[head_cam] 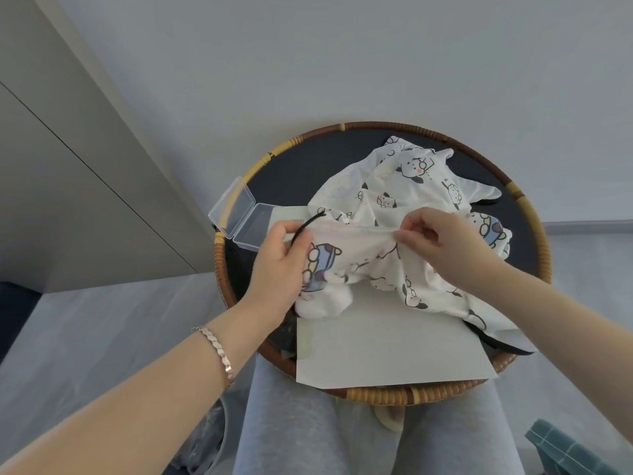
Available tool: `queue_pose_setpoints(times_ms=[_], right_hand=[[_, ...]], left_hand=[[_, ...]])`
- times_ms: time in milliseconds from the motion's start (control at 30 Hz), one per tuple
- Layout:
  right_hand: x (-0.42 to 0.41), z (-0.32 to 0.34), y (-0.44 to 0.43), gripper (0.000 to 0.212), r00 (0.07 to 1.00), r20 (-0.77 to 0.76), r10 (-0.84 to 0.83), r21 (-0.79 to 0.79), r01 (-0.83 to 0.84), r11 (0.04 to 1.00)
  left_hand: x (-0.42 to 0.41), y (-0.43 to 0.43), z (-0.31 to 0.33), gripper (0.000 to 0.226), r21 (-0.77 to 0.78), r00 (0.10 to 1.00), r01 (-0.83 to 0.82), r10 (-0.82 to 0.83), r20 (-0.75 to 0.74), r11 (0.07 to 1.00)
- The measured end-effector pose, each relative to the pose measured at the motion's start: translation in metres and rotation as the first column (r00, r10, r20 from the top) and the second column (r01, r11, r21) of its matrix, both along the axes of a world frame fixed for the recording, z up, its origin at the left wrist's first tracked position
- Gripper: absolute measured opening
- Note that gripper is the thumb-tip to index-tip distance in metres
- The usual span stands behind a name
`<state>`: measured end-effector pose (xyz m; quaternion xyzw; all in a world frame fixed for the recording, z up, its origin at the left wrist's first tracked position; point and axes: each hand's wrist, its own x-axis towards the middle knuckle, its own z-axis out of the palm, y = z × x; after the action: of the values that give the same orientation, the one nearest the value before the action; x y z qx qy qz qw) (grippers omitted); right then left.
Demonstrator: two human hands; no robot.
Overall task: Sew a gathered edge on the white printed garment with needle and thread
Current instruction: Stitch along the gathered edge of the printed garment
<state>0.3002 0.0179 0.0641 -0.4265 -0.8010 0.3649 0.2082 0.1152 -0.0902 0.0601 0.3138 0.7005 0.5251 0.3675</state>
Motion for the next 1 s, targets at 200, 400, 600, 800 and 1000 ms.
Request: queue_pose_setpoints(times_ms=[200,400,600,800,1000], right_hand=[[0.003,-0.014,-0.017,0.010,0.970,0.124,0.209,-0.092,-0.198,0.976],[0.004,-0.024,-0.029,0.006,0.926,0.222,0.306,-0.147,-0.278,0.949],[0.012,-0.023,-0.030,0.006,0.939,0.178,0.295,-0.142,-0.272,0.952],[0.023,-0.027,-0.032,0.014,0.959,0.120,0.256,-0.142,-0.238,0.961],[0.026,-0.027,-0.037,0.018,0.969,0.075,0.234,-0.141,-0.222,0.965]], left_hand=[[-0.016,-0.025,-0.028,0.027,-0.263,0.899,0.088,-0.190,-0.394,0.961],[-0.010,-0.035,-0.036,0.022,-0.388,0.664,0.154,-0.386,-0.641,0.909],[0.009,0.003,-0.023,0.028,-0.333,0.574,0.614,-0.694,-0.435,0.716],[0.015,0.015,-0.019,0.019,-0.361,0.498,0.661,-0.744,-0.446,0.658],[0.014,0.025,-0.018,0.009,-0.313,0.282,0.777,-0.746,-0.603,0.546]])
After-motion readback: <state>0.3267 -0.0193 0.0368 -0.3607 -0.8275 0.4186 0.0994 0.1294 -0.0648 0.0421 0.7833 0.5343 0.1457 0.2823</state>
